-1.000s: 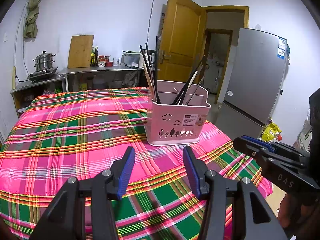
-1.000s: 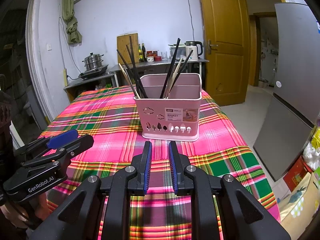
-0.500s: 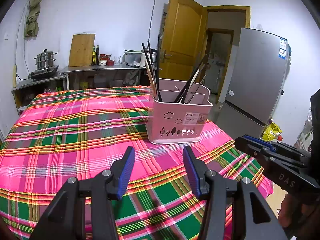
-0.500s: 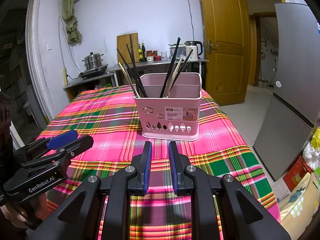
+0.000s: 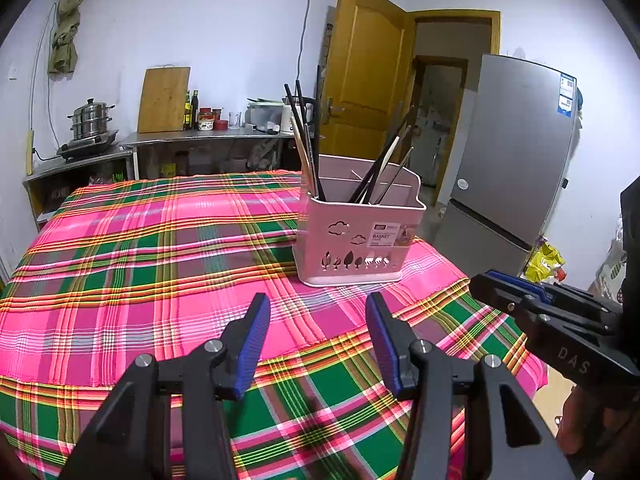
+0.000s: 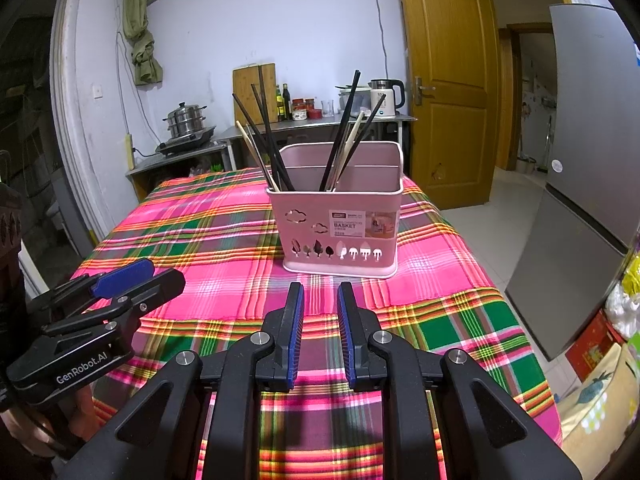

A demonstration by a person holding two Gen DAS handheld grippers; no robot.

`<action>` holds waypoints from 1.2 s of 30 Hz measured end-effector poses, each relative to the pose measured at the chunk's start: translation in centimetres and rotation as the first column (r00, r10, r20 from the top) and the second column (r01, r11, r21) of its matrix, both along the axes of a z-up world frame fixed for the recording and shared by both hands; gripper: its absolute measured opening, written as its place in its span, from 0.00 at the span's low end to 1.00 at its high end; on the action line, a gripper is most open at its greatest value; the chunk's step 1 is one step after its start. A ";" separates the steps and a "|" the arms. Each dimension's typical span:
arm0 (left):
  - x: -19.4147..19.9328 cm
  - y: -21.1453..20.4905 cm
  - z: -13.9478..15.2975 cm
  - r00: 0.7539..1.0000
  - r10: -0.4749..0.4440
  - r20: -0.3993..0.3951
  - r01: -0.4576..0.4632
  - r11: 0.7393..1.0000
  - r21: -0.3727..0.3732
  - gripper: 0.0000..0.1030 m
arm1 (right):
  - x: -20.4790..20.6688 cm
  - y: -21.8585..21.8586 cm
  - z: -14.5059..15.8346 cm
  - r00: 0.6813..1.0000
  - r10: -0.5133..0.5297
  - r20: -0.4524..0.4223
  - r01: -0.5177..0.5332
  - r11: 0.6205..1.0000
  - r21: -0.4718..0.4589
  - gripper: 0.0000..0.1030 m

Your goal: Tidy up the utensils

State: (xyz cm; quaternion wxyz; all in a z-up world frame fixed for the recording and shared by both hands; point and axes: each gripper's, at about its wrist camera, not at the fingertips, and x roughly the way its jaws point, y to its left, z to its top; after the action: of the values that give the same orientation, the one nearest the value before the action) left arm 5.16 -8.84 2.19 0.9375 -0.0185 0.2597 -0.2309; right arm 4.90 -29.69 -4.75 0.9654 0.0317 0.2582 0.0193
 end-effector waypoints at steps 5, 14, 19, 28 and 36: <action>0.0 -0.1 -0.2 1.000 -0.004 0.003 0.004 1.000 0.014 0.50 | 0.0 0.0 0.0 1.000 0.000 -0.002 0.000 1.000 -0.001 0.17; -0.2 -0.3 -0.2 1.000 -0.012 0.006 0.011 0.999 0.030 0.50 | 0.0 0.0 0.0 1.000 0.000 -0.003 0.000 1.000 -0.002 0.17; -0.3 -0.4 -0.3 1.000 -0.018 0.007 0.018 0.999 0.039 0.50 | -0.1 -0.1 0.0 1.000 0.000 -0.004 0.000 1.000 -0.001 0.17; -0.2 -0.6 -0.5 1.000 -0.028 0.000 0.028 0.998 0.052 0.50 | -0.1 -0.1 -0.3 1.000 -0.001 -0.009 0.001 1.000 -0.003 0.17; -0.1 -0.5 -0.6 1.000 -0.022 -0.004 0.022 0.999 0.047 0.50 | -0.2 0.0 -0.4 1.000 -0.002 -0.011 0.002 1.000 -0.003 0.17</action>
State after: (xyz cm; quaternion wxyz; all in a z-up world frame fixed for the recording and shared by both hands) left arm 5.10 -9.30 1.62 0.9346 0.0058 0.2669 -0.2351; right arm 4.72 -29.70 -5.16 0.9640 0.0304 0.2637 0.0178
